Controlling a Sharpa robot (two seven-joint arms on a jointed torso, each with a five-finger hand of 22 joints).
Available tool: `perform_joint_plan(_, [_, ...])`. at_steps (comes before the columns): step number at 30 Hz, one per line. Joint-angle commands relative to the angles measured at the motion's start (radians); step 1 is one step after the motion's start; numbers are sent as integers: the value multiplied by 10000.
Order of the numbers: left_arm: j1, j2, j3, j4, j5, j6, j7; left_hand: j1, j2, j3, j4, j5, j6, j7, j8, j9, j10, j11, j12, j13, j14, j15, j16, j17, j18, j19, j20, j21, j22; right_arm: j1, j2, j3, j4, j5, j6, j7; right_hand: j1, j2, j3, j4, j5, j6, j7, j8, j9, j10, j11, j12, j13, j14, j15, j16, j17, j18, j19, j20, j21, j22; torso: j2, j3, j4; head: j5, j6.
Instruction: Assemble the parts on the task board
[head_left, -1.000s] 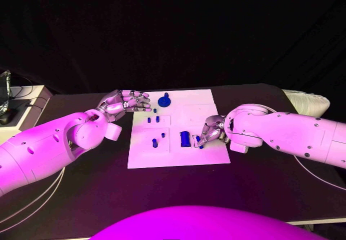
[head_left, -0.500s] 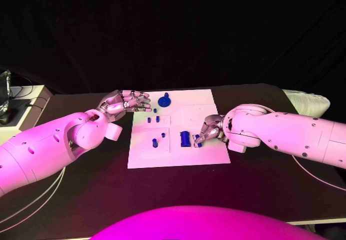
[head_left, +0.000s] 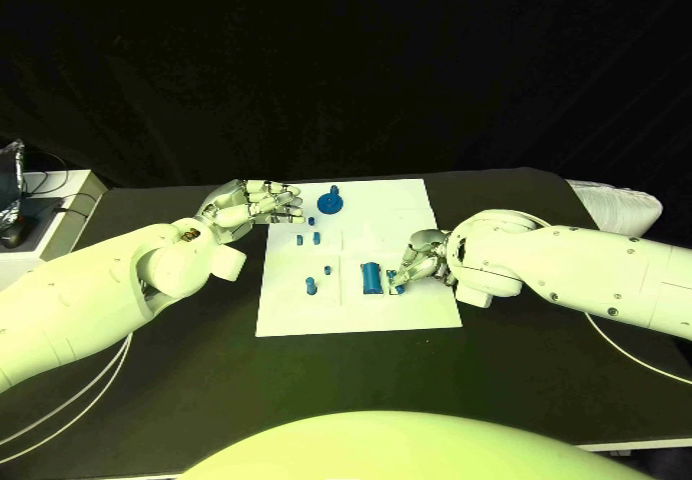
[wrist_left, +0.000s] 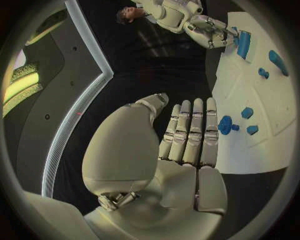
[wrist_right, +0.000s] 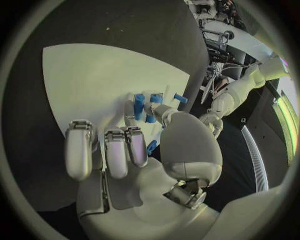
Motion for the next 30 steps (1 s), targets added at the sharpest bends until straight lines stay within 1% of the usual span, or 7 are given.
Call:
perform_joint_plan(1, [1,18,8,18,31,185,32,-56,31,15,59,-33,-33,28,-69,-13,-42,23,-10,0,-18,53,-44,8,127,65,1,-60,-16,-8,20,6,-27,49,-18,111,70,-25,-11,-27,-51,71,22,42,-8,562,-70,47,2001,1060,-53,64,2632,-13,527,-1,28,2148,1,-2,-3,-8,2])
perform_joint_plan(9, [1,12,8,20,29,172,21,-55,34,13,62,-33,-36,29,-72,-15,-45,23,-10,0,-19,53,-50,11,127,68,2,-64,-21,-8,38,6,-125,-19,-90,103,-218,-139,-276,230,-177,52,58,29,-45,530,-39,-4,1959,1060,-35,64,2632,-5,512,-5,-37,2133,3,6,-5,-19,2])
perform_joint_plan(10, [1,13,8,20,29,171,20,-55,34,13,62,-33,-36,29,-72,-15,-45,23,-10,0,-19,53,-50,11,127,68,2,-64,-21,-8,40,6,-127,-23,-106,104,-263,-155,-340,285,-280,48,59,27,-52,525,-36,-12,1952,1060,-31,64,2632,-2,506,-3,-58,2128,2,7,-5,-18,2])
perform_joint_plan(13, [1,15,8,19,29,168,13,-59,36,9,67,-34,-37,32,-74,-16,-48,25,-11,0,-19,54,-55,14,127,71,2,-67,-26,-8,47,6,-123,-15,-189,118,-374,-207,-598,515,-1077,35,59,24,-83,508,-32,-40,1930,1060,-25,64,2632,2,502,5,-80,2123,-2,6,-2,-20,2])
perform_joint_plan(15, [1,15,8,19,29,165,8,-59,36,9,67,-34,-37,32,-74,-16,-48,25,-11,0,-19,54,-55,14,127,71,2,-67,-26,-8,46,6,-113,4,-221,130,-492,-235,-765,730,-1239,35,52,28,-98,508,-36,-41,1930,1060,-28,64,2632,2,503,4,-81,2124,1,6,-3,-19,2])
perform_joint_plan(25, [1,20,8,13,29,160,0,-62,37,6,72,-34,-38,34,-75,-17,-50,26,-11,0,-19,54,-58,16,127,72,2,-69,-29,-9,-45,6,41,102,-223,181,-589,-299,-956,929,-1168,31,43,37,-107,494,-41,-63,1912,1060,-35,64,2632,2,504,0,-83,2124,-1,5,-6,-27,2])
perform_joint_plan(30, [1,19,8,14,28,162,-3,-62,37,6,72,-34,-38,34,-75,-17,-50,26,-11,0,-19,54,-58,16,127,72,2,-69,-29,-13,-233,6,174,17,-243,221,-160,-362,-1017,761,-1359,24,35,56,-110,501,-52,-55,1918,1060,-43,64,2632,-3,513,-10,-59,2132,0,2,3,-20,2])
